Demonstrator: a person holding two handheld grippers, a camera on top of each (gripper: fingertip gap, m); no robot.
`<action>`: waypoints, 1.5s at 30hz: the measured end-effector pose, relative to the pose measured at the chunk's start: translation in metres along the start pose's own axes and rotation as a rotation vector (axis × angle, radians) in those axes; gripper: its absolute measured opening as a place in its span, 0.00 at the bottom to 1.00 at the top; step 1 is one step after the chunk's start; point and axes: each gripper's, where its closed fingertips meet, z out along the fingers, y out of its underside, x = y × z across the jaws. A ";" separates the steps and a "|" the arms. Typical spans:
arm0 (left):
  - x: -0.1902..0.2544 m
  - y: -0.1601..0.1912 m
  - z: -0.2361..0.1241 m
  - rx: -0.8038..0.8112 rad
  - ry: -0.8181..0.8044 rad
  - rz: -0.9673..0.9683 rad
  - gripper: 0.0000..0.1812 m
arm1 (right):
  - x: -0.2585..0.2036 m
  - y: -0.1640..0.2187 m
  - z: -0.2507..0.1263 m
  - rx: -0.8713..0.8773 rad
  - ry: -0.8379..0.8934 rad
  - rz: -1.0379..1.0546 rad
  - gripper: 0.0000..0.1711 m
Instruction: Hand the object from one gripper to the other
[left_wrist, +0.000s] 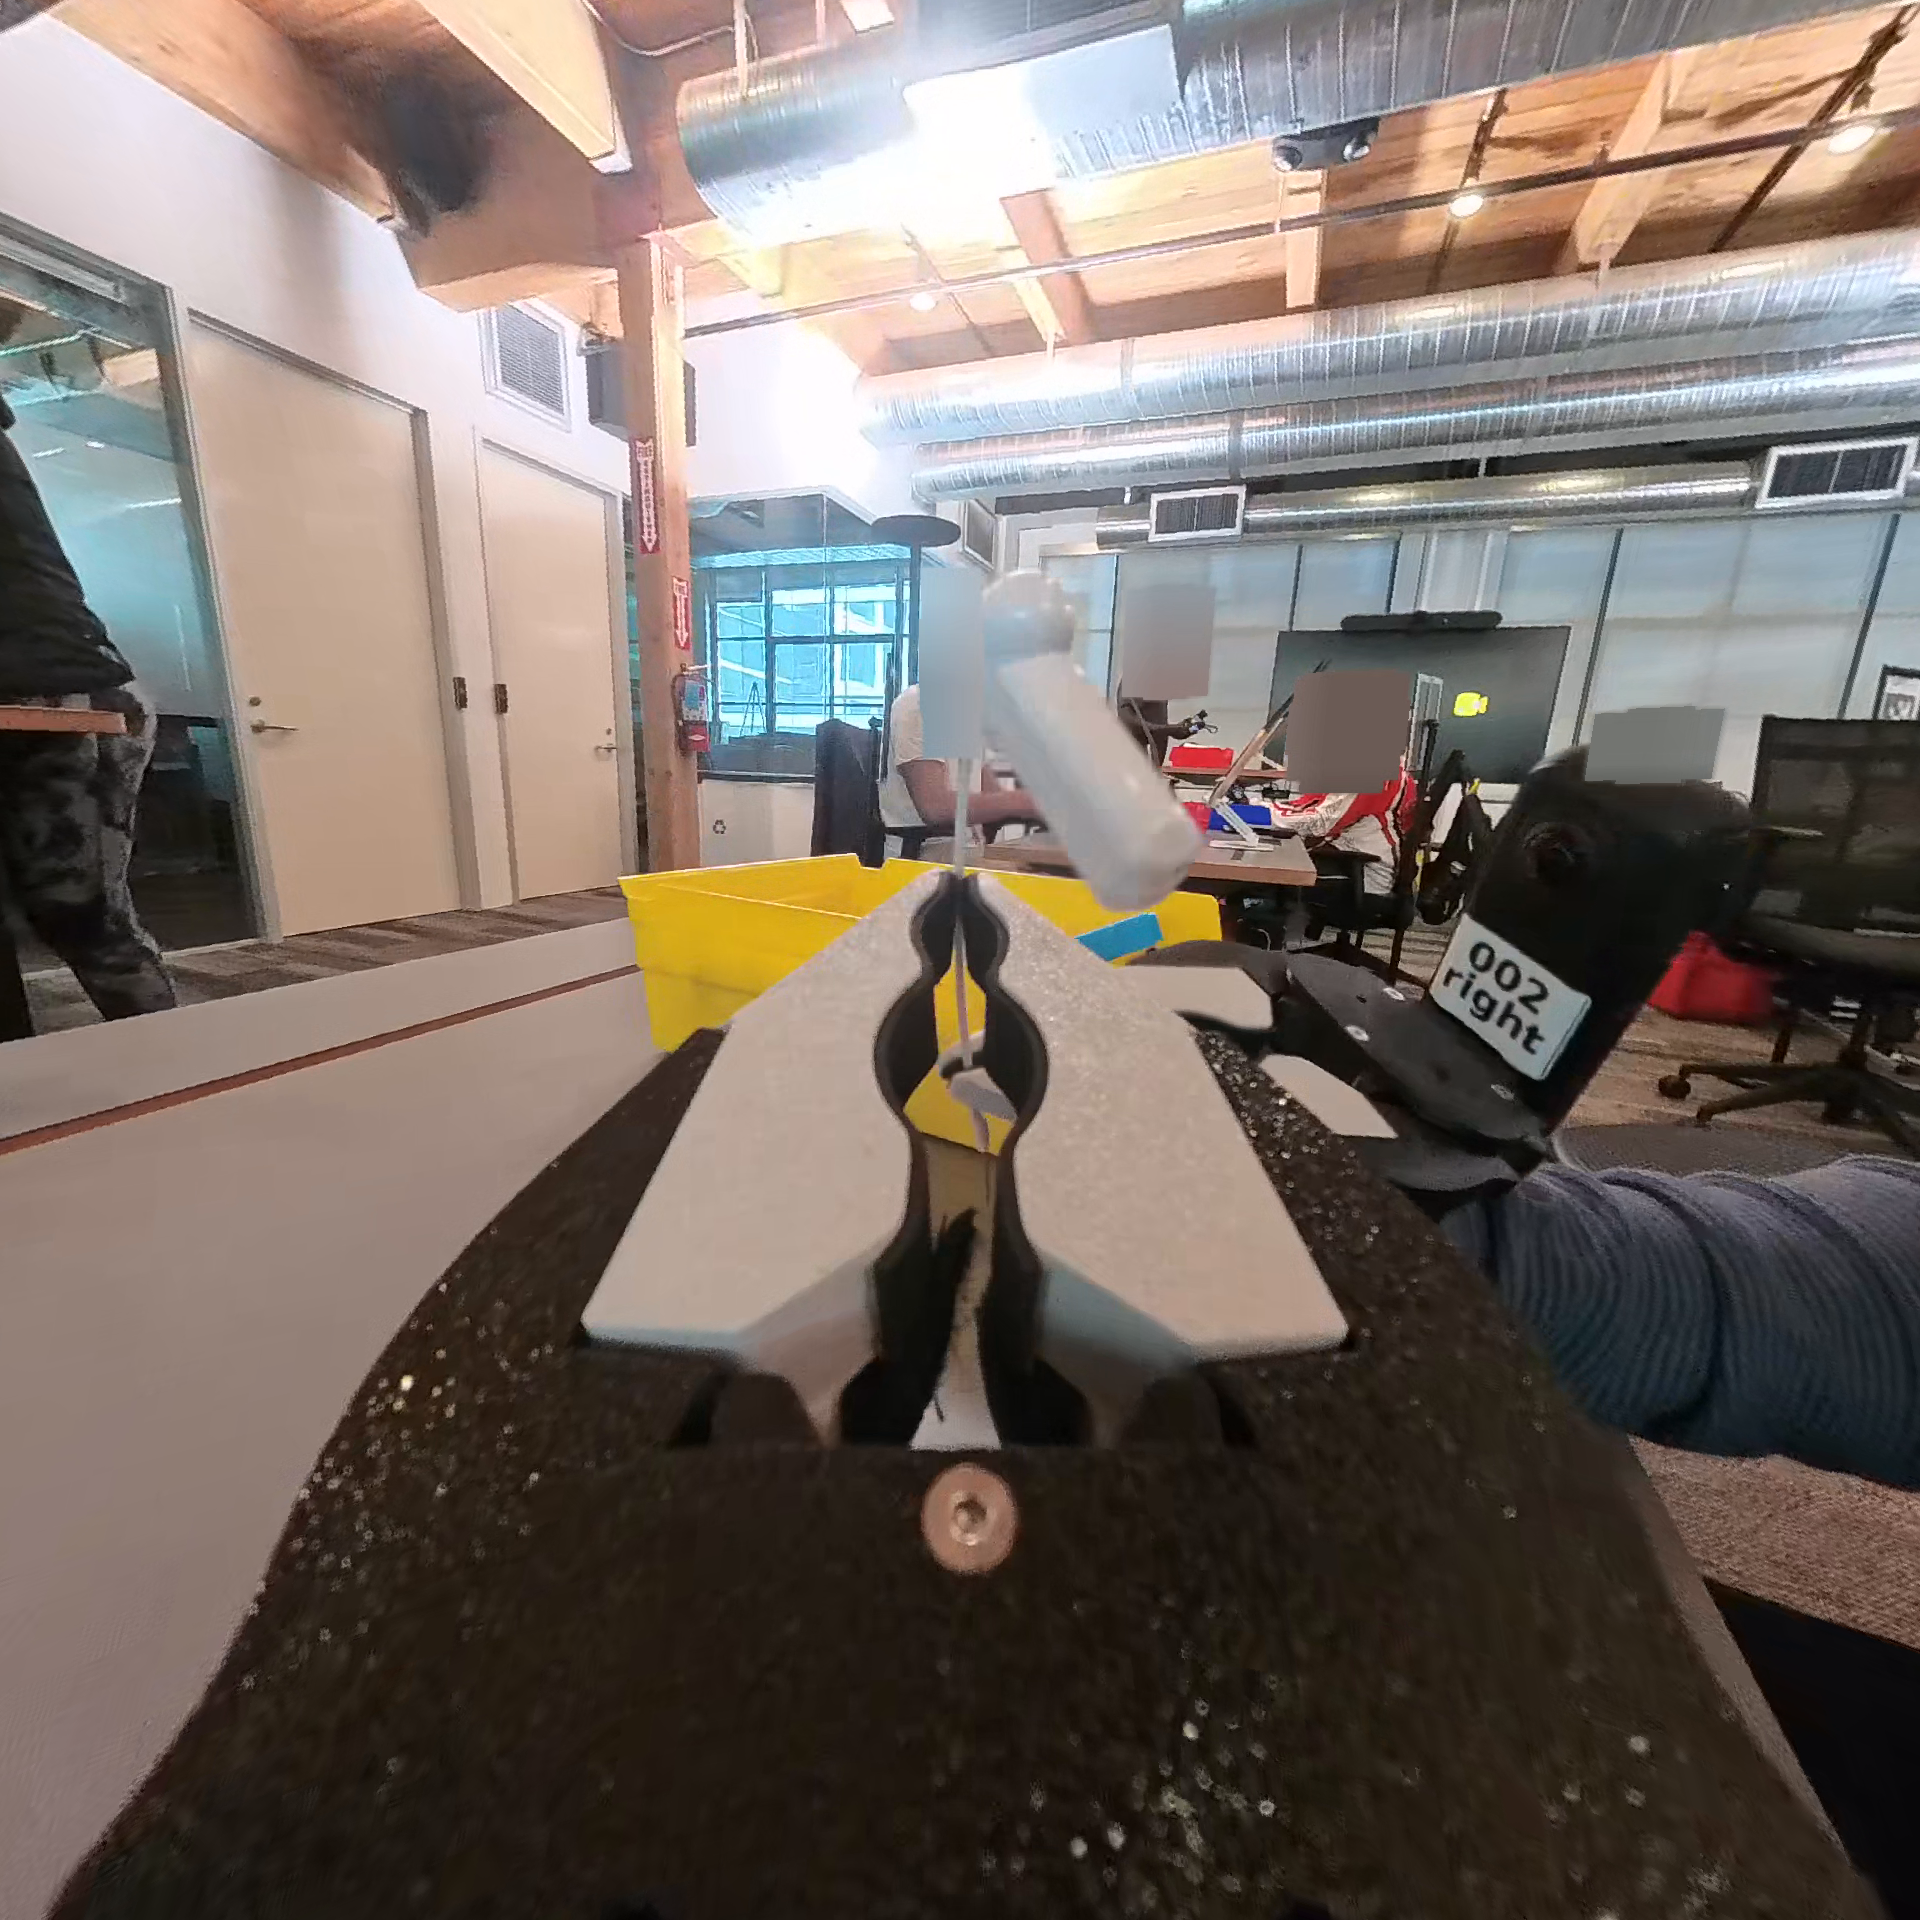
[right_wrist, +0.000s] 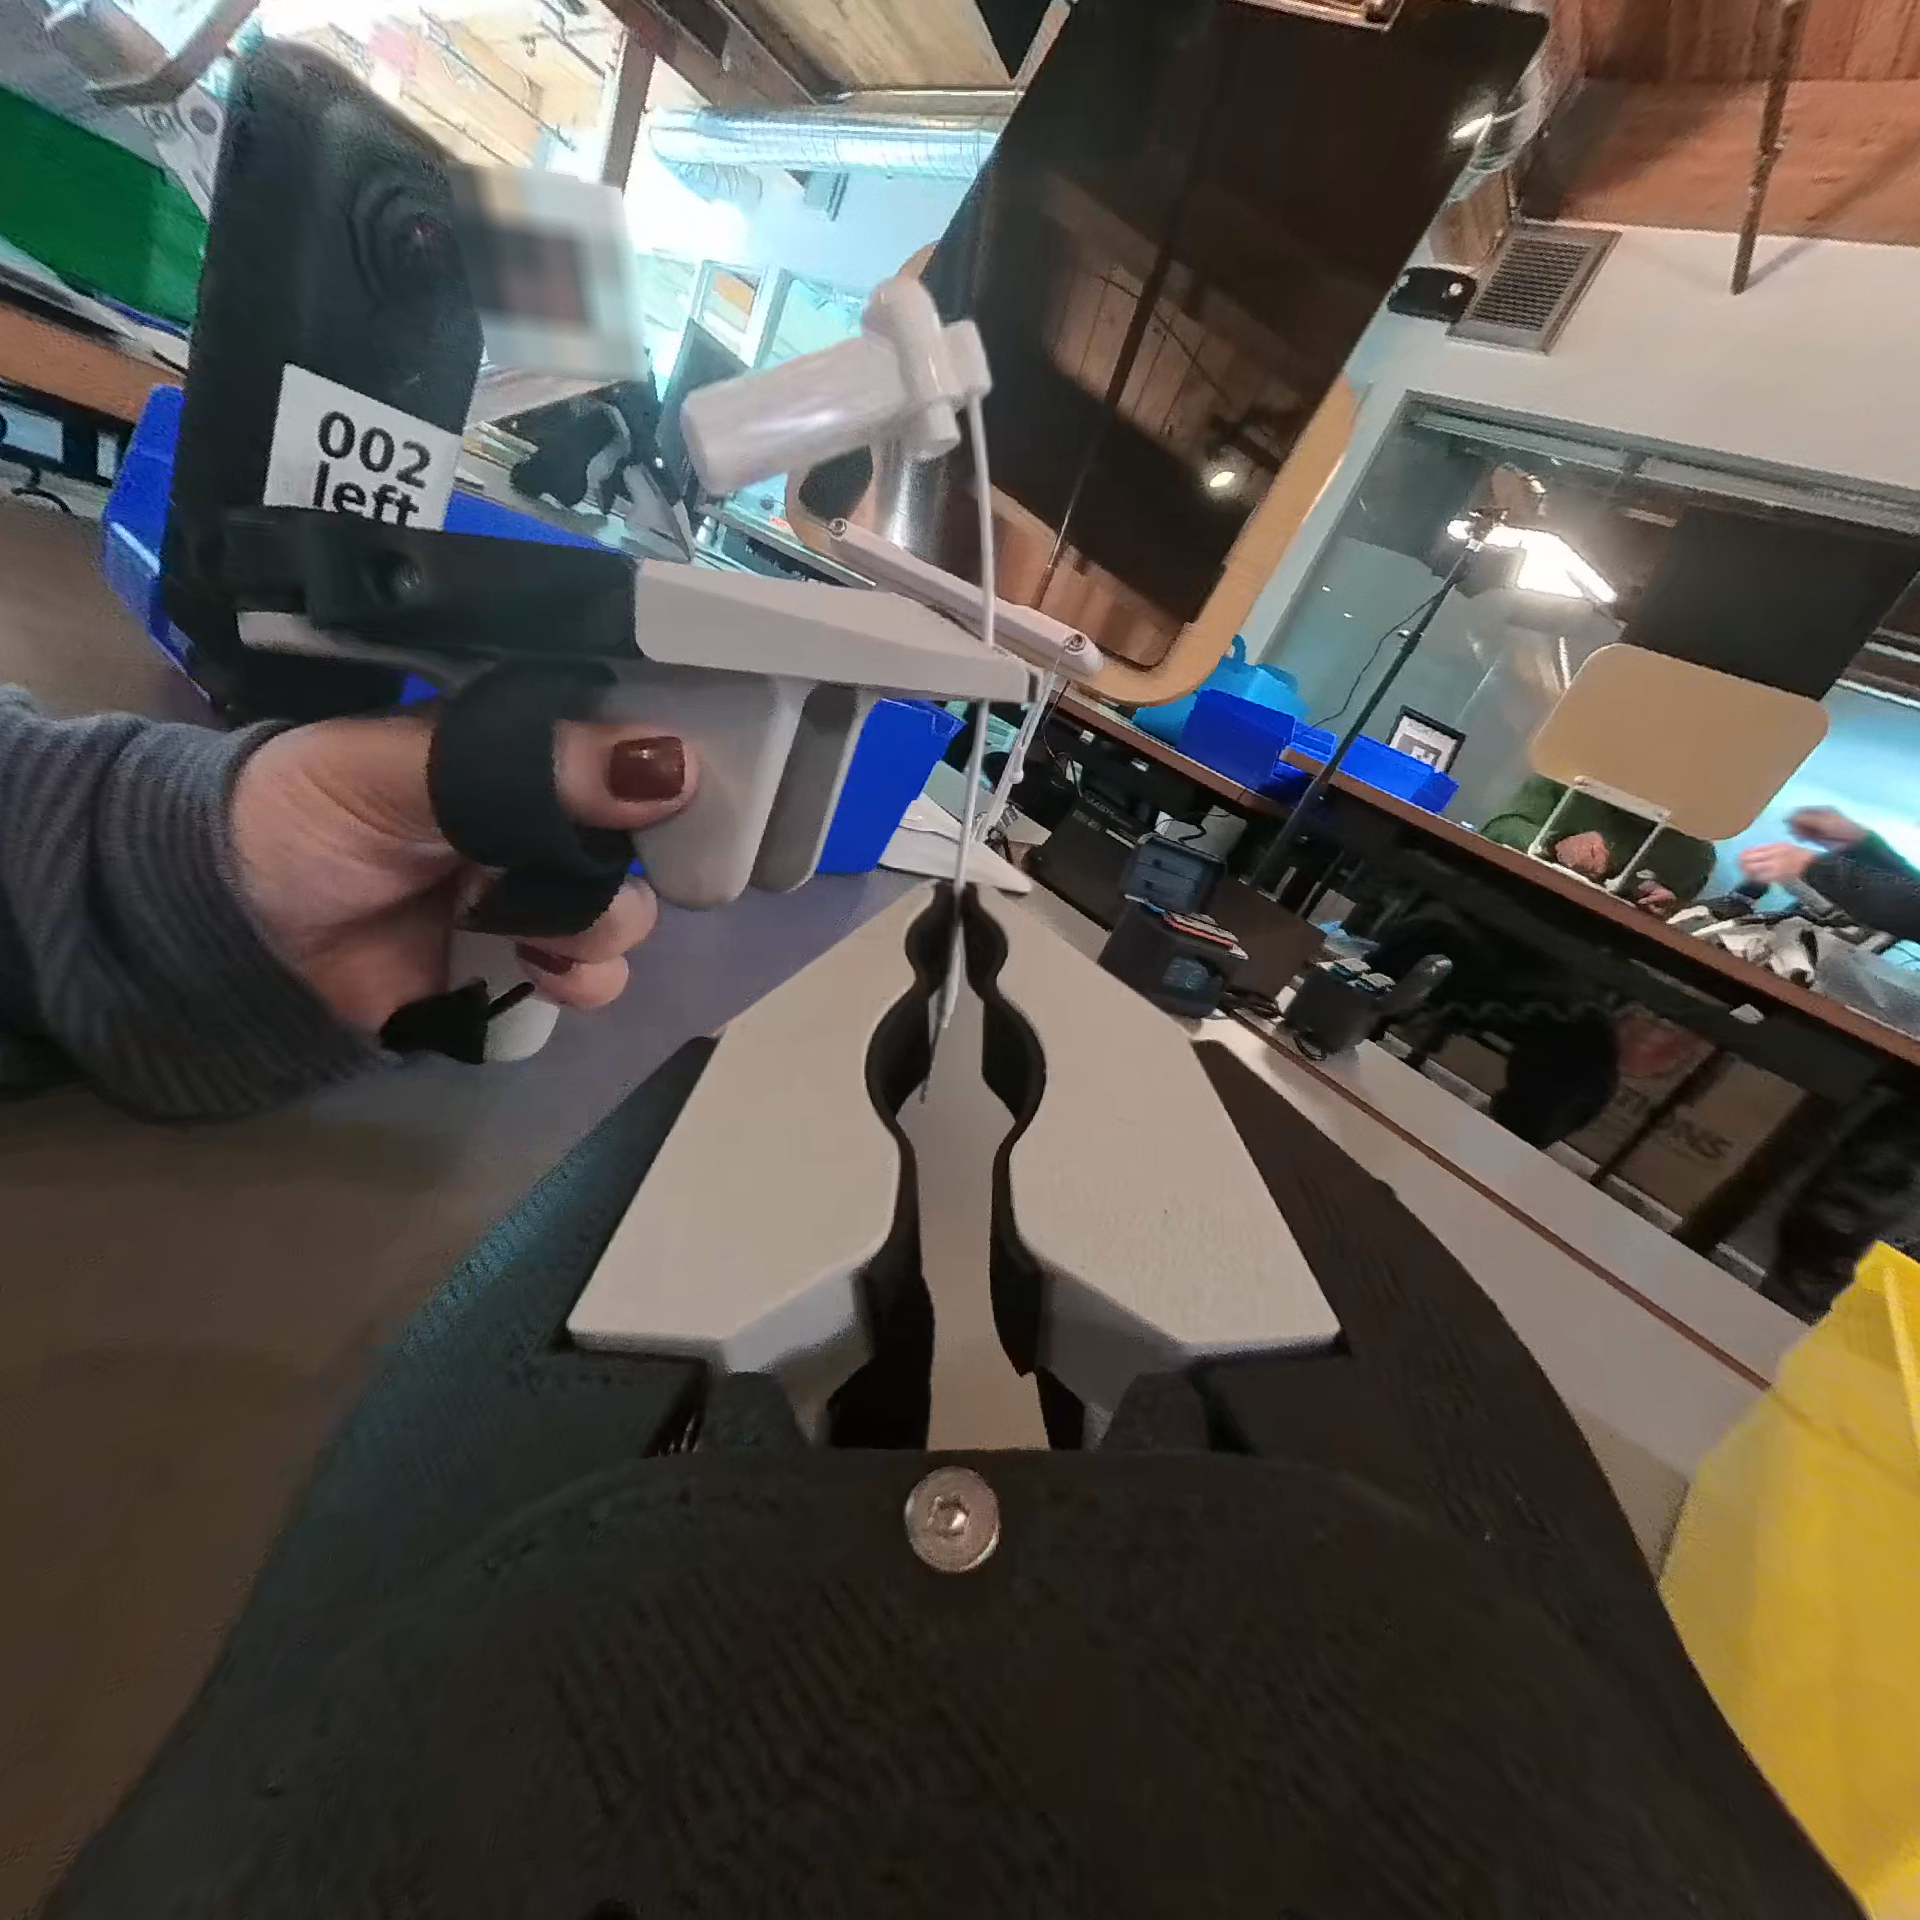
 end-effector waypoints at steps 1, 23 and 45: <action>0.000 0.000 0.000 -0.003 -0.002 0.008 0.00 | 0.001 0.001 0.000 -0.006 0.001 0.006 0.00; -0.008 -0.010 -0.008 0.021 -0.160 0.192 0.29 | 0.052 -0.005 -0.019 0.028 0.267 0.088 0.00; -0.022 -0.012 -0.016 -0.048 -0.342 0.451 0.05 | 0.041 -0.013 -0.013 0.031 0.300 -0.144 0.31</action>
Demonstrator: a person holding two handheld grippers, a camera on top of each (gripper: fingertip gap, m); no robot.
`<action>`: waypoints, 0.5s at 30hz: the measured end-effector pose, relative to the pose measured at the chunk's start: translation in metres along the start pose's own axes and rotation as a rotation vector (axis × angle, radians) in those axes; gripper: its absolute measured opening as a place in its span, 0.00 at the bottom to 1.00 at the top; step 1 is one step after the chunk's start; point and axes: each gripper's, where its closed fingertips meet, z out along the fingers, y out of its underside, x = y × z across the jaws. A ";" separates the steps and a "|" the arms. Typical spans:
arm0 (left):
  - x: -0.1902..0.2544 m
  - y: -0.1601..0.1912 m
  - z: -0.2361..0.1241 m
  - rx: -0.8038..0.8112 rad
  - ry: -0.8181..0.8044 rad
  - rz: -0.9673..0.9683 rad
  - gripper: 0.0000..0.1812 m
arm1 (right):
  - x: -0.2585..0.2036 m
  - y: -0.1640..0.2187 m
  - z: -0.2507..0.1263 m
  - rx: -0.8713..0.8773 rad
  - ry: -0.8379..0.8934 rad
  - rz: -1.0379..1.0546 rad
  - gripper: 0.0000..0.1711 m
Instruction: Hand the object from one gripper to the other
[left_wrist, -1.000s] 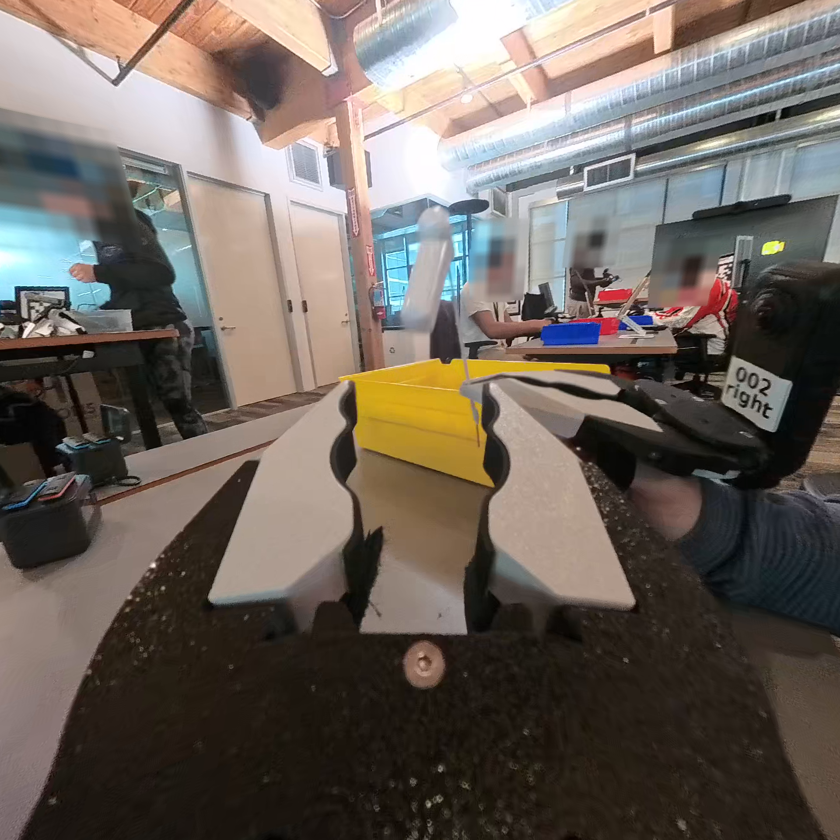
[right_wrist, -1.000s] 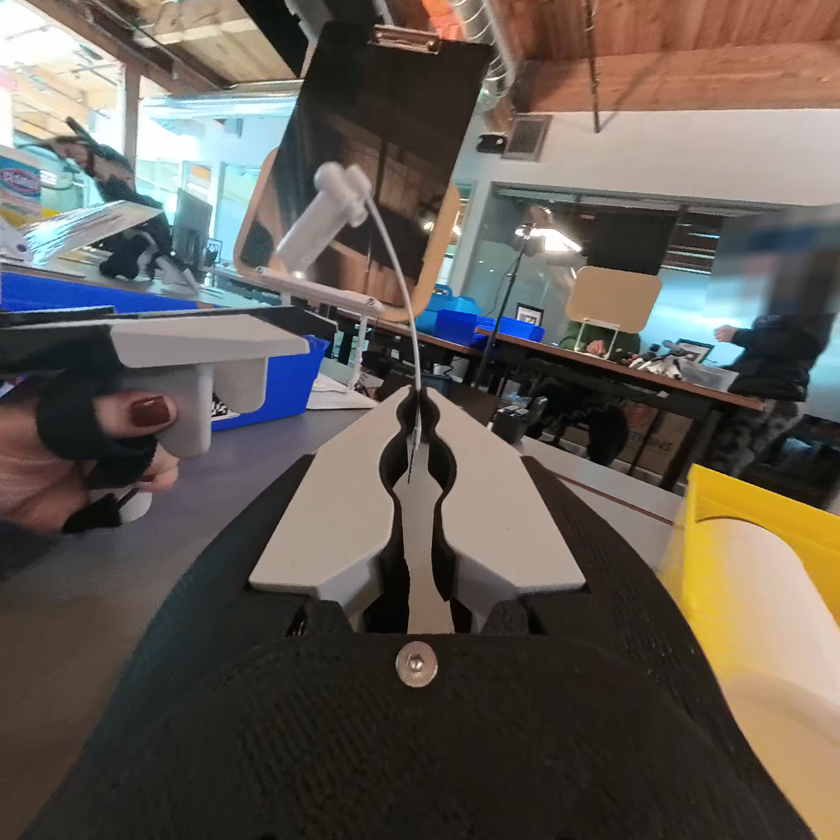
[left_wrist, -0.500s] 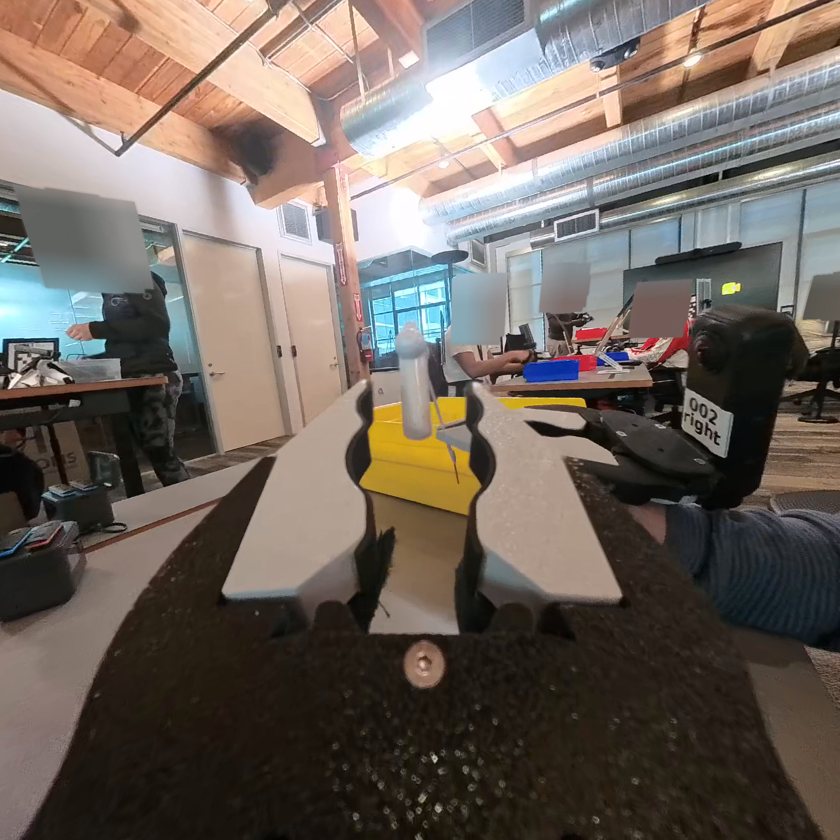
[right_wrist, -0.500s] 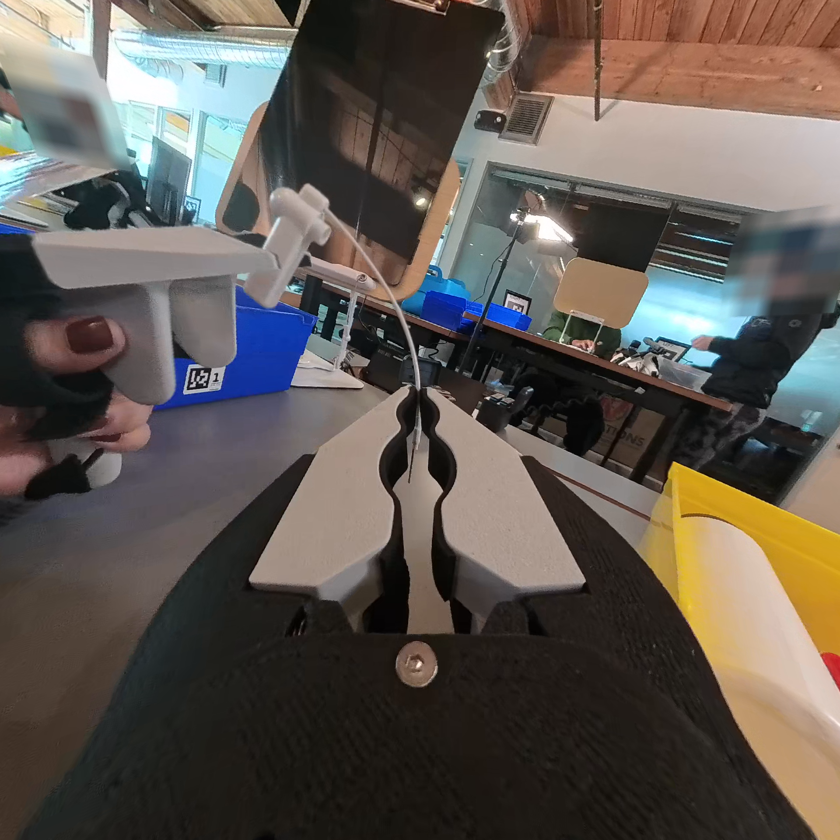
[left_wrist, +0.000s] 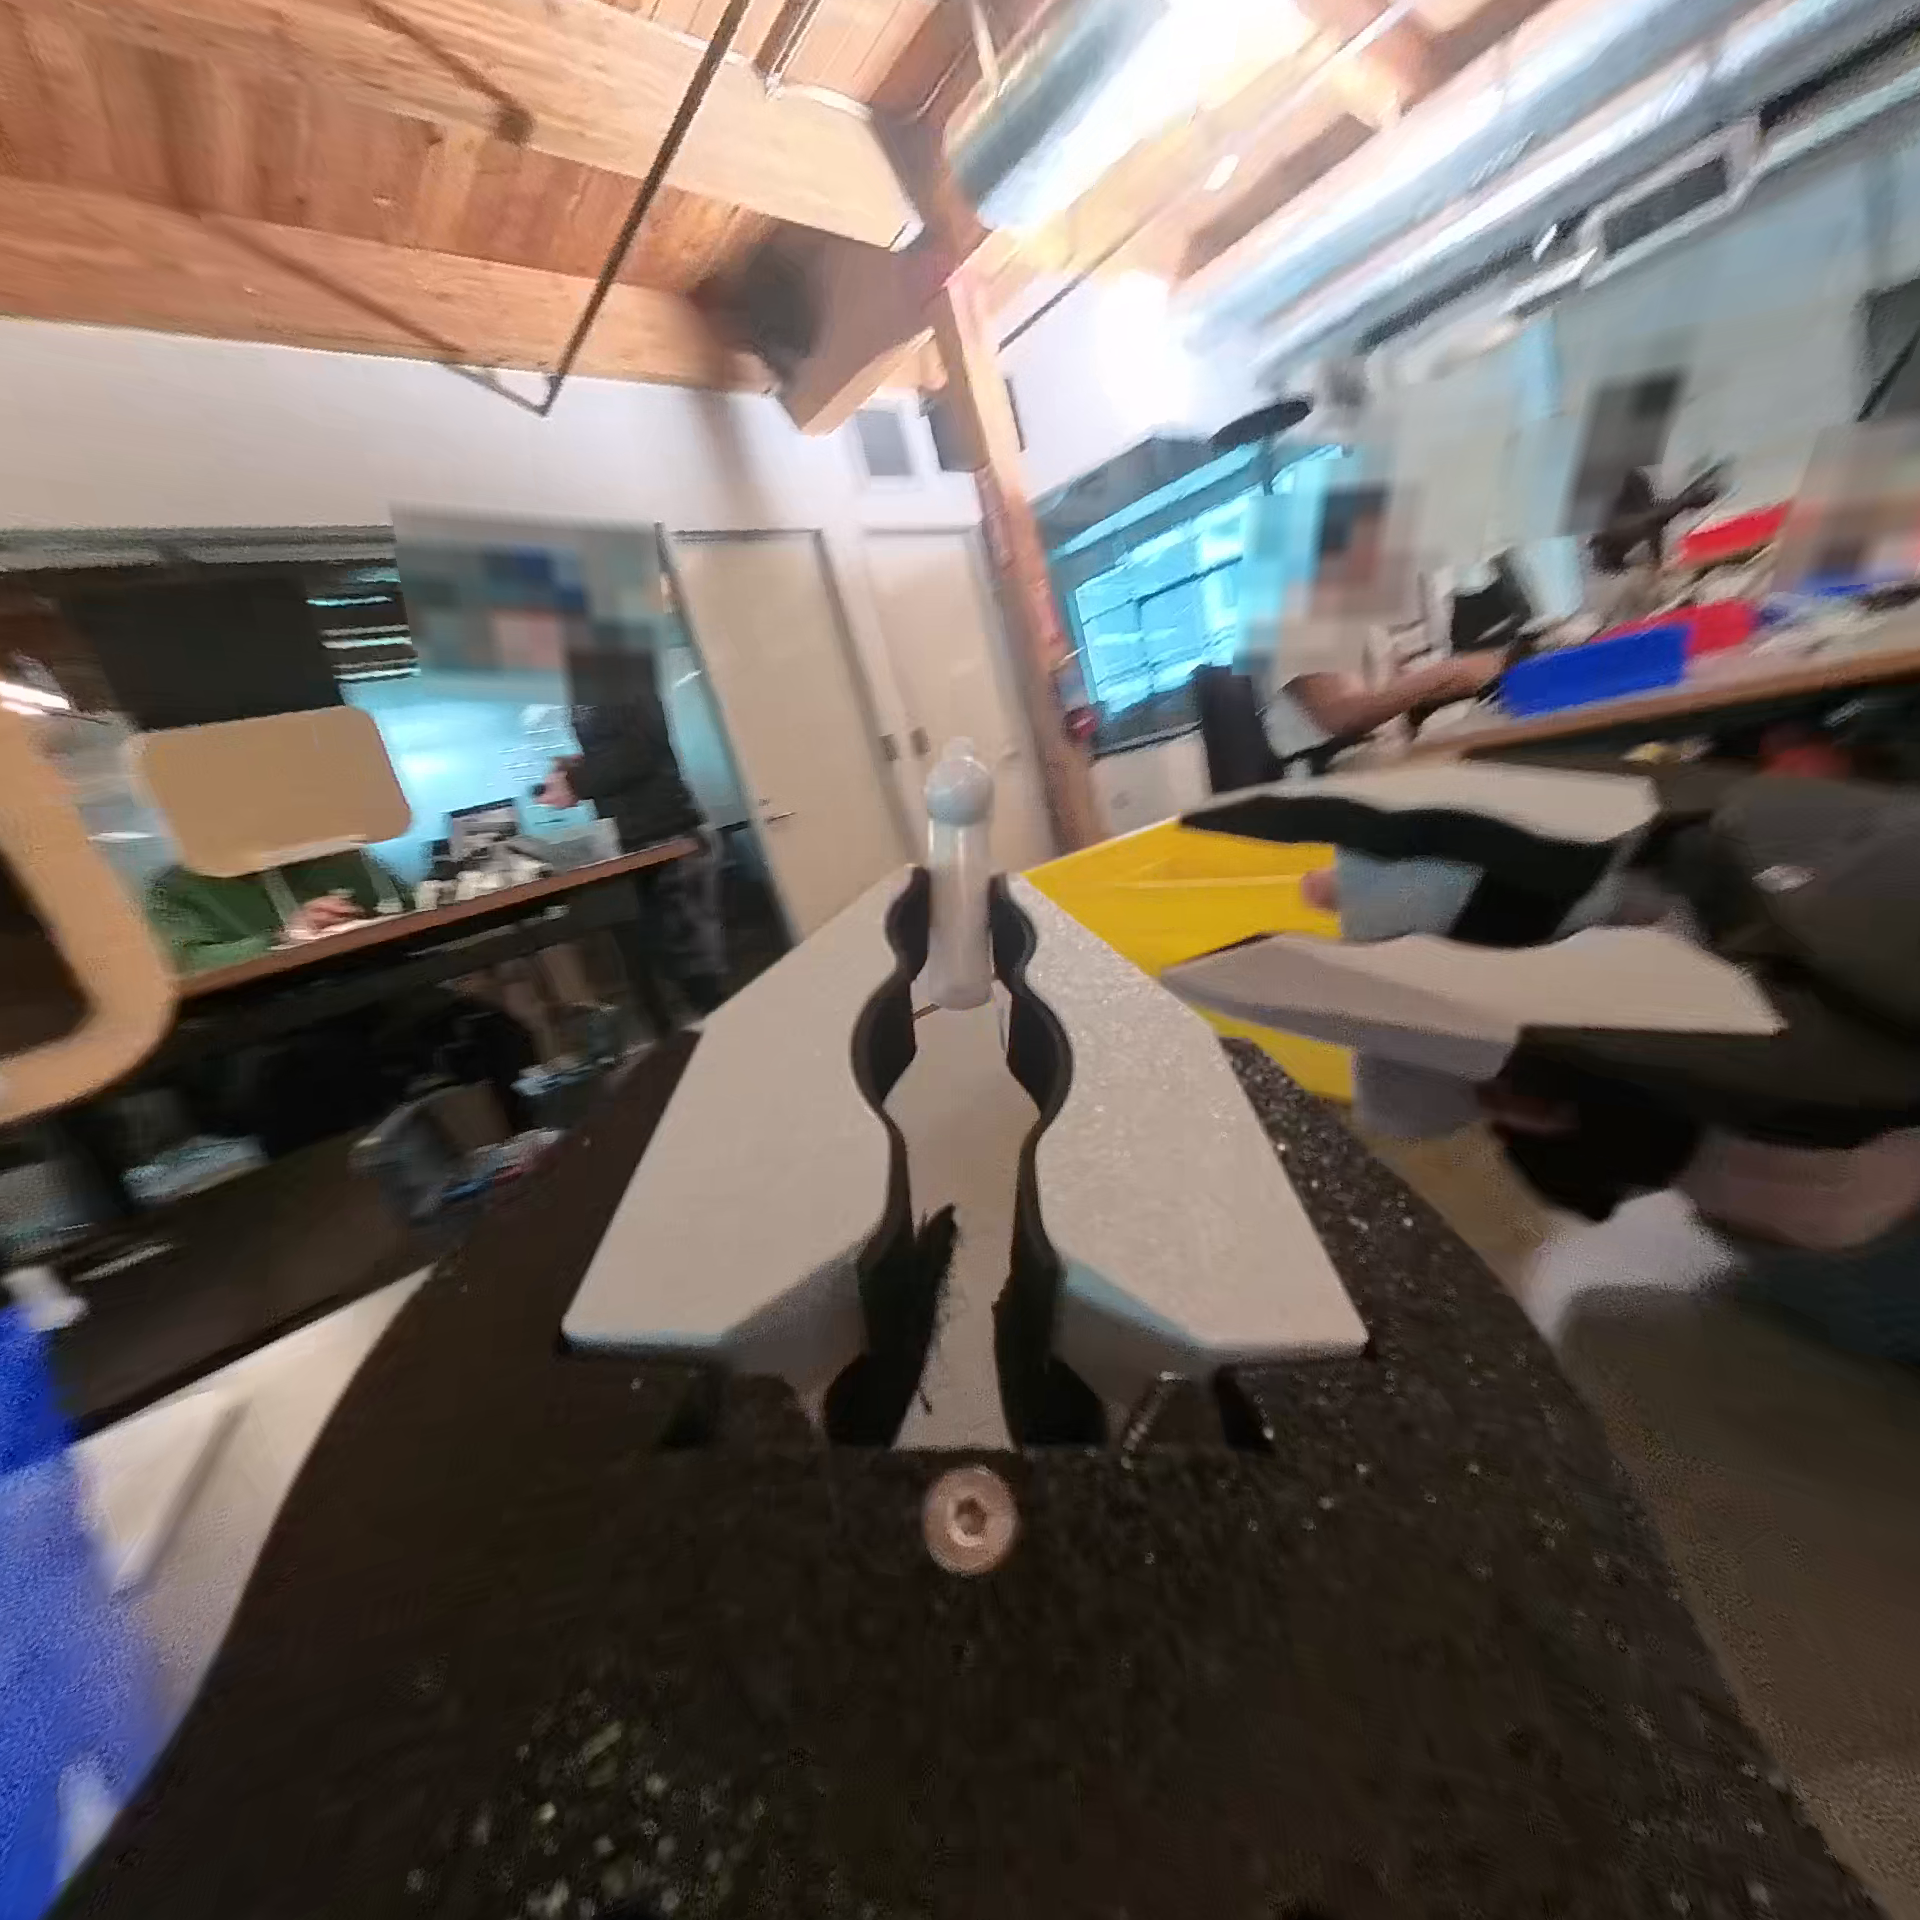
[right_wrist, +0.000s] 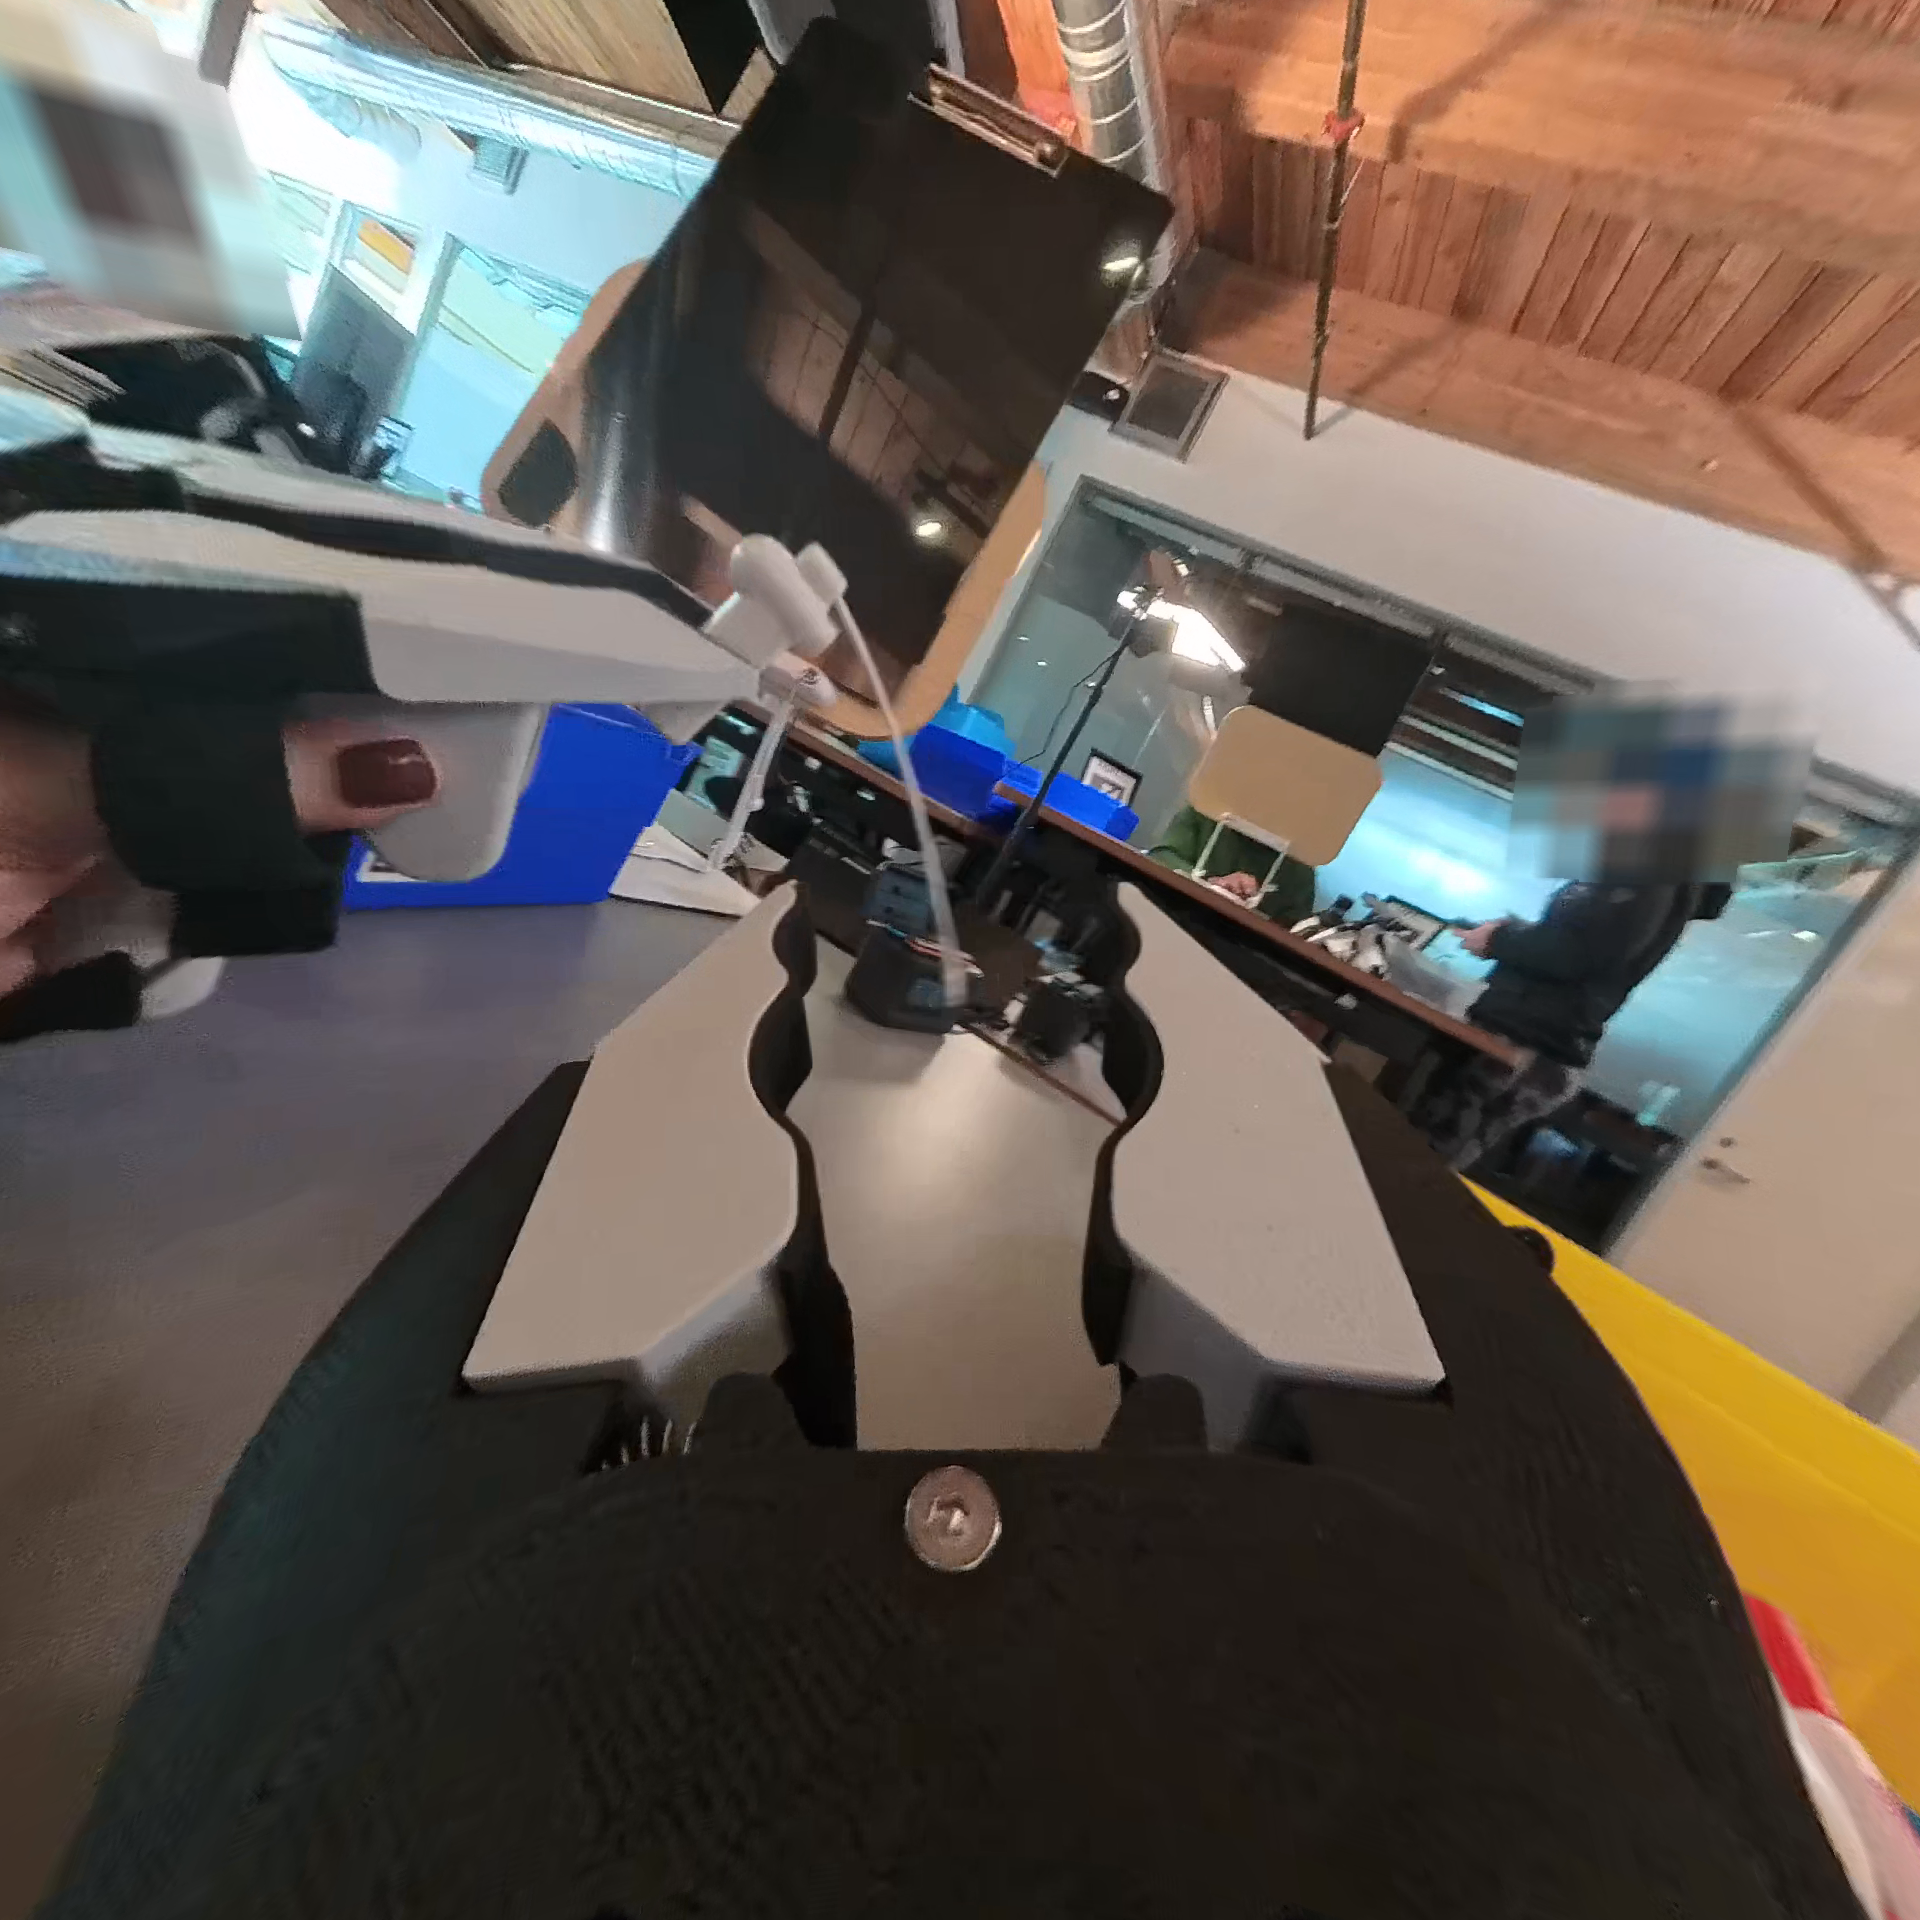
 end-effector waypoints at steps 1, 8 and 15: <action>-0.003 0.003 0.000 -0.027 -0.038 0.062 0.05 | 0.002 -0.001 0.000 0.001 0.018 -0.019 0.32; 0.037 0.018 0.003 -0.108 0.105 0.402 0.05 | 0.001 0.012 0.003 -0.069 0.021 -0.082 0.26; 0.052 0.025 0.001 -0.124 0.209 0.373 0.05 | -0.006 0.010 0.002 -0.060 -0.004 -0.127 0.02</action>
